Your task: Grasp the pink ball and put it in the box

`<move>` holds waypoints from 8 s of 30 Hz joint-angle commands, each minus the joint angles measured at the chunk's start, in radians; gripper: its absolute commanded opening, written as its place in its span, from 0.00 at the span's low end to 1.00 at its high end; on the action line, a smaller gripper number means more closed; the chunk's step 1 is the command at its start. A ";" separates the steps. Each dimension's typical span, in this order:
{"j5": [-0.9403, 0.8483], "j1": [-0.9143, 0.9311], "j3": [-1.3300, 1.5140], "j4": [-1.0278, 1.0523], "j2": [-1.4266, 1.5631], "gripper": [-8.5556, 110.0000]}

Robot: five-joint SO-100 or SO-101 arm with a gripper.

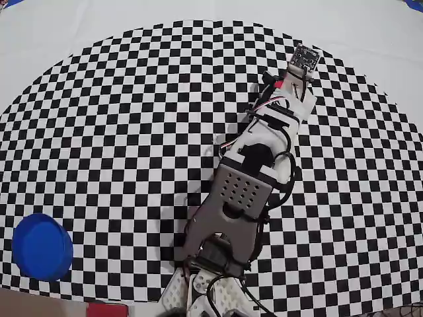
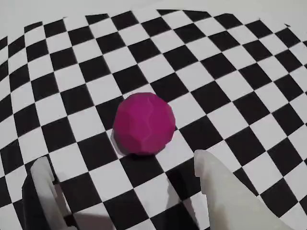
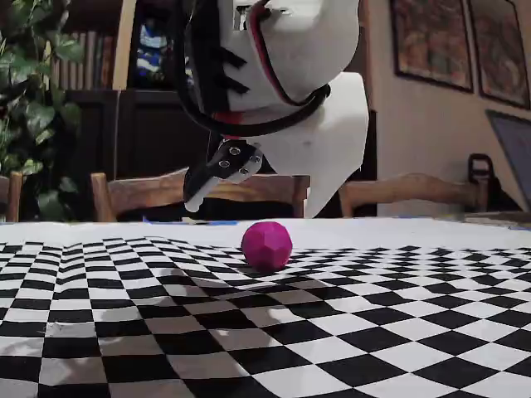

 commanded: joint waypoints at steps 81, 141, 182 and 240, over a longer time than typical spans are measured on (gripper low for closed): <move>-0.008 0.017 -0.506 0.087 -0.368 0.37; -0.008 0.014 -0.546 0.084 -0.383 0.07; -0.002 0.023 -0.460 0.120 -0.216 0.07; 0.005 0.043 0.342 0.120 0.710 0.07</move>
